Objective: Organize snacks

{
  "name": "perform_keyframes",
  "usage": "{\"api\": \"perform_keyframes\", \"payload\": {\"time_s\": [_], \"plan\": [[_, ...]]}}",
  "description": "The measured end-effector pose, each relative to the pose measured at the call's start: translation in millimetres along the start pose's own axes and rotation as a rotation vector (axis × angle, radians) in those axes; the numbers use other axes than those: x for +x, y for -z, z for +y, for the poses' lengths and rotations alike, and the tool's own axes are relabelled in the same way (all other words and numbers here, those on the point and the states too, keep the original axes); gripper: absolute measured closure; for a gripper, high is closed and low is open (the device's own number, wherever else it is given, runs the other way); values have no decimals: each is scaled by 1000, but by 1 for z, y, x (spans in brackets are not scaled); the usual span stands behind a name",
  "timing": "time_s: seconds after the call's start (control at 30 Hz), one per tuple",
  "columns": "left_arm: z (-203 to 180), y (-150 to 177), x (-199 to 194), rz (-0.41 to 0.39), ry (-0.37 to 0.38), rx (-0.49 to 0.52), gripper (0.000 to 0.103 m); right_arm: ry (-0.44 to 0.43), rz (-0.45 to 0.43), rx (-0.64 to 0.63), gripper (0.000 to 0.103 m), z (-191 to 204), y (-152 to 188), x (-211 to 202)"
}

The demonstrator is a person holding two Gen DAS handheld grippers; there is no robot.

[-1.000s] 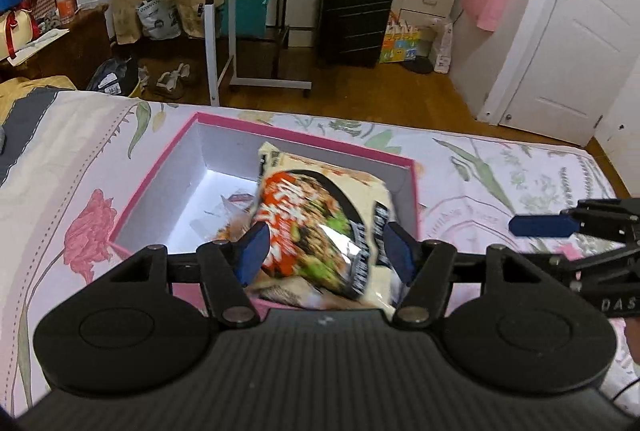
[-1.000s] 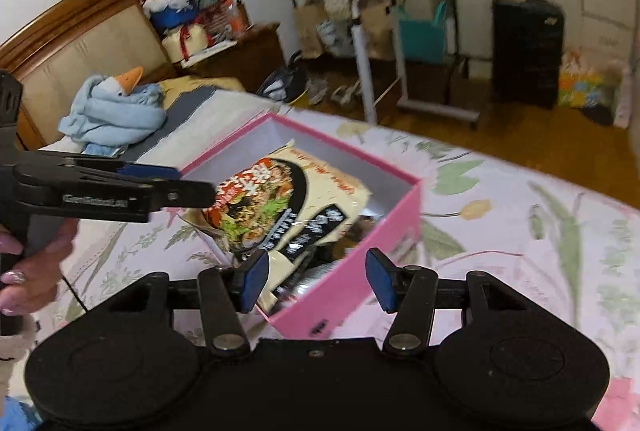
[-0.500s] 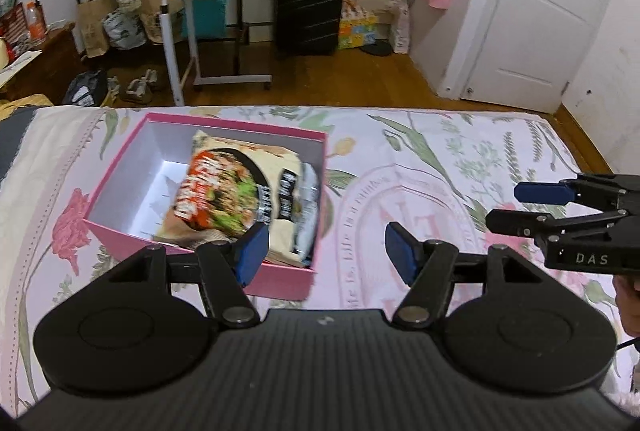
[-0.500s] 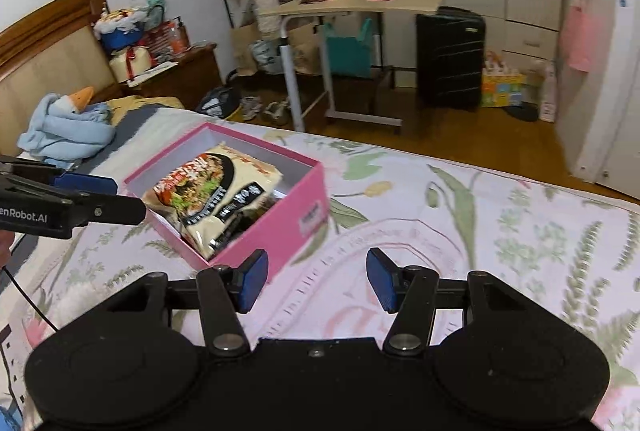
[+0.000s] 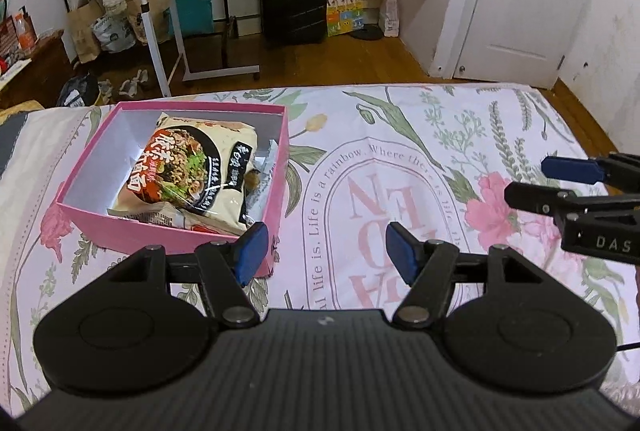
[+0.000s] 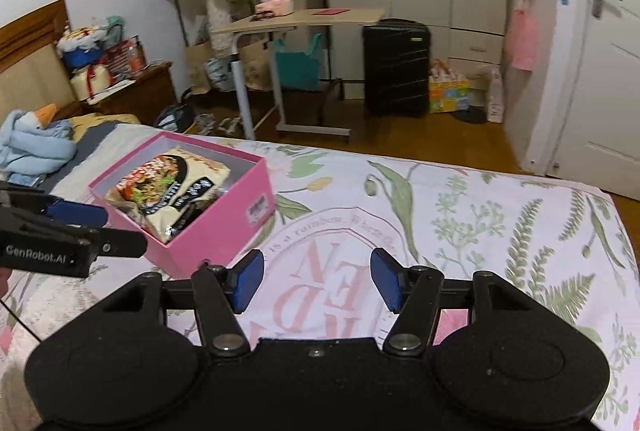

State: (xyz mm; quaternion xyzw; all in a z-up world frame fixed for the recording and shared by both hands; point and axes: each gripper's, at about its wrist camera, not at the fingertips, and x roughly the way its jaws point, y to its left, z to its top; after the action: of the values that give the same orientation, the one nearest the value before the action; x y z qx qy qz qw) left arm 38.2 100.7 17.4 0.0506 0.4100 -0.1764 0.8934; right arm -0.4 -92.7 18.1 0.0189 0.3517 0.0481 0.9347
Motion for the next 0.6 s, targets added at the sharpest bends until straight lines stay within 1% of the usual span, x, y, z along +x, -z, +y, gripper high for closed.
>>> {"api": "perform_keyframes", "payload": {"time_s": [0.03, 0.17, 0.33, 0.37, 0.43, 0.5, 0.6], "plan": [[-2, 3, 0, 7, -5, -2, 39, 12, -2, 10, 39, -1, 3, -1], [-2, 15, -7, 3, 25, -42, 37, 52, -30, 28, 38, -3, 15, -11], [-5, 25, -12, -20, -22, -33, 36, 63, -34, 35, 38, -4, 22, -18], [-6, 26, -12, -24, -27, -29, 35, 75, -35, 32, 37, -3, 24, -18], [-8, 27, -14, -44, -33, -23, 30, 94, -42, 22, 34, -1, 27, -19], [-11, 29, -13, -60, -41, -12, 28, 108, -52, 14, 32, 1, 30, -19], [-17, 32, -11, -69, -49, 3, 23, 121, -54, 26, 25, -3, 32, -19]]}}
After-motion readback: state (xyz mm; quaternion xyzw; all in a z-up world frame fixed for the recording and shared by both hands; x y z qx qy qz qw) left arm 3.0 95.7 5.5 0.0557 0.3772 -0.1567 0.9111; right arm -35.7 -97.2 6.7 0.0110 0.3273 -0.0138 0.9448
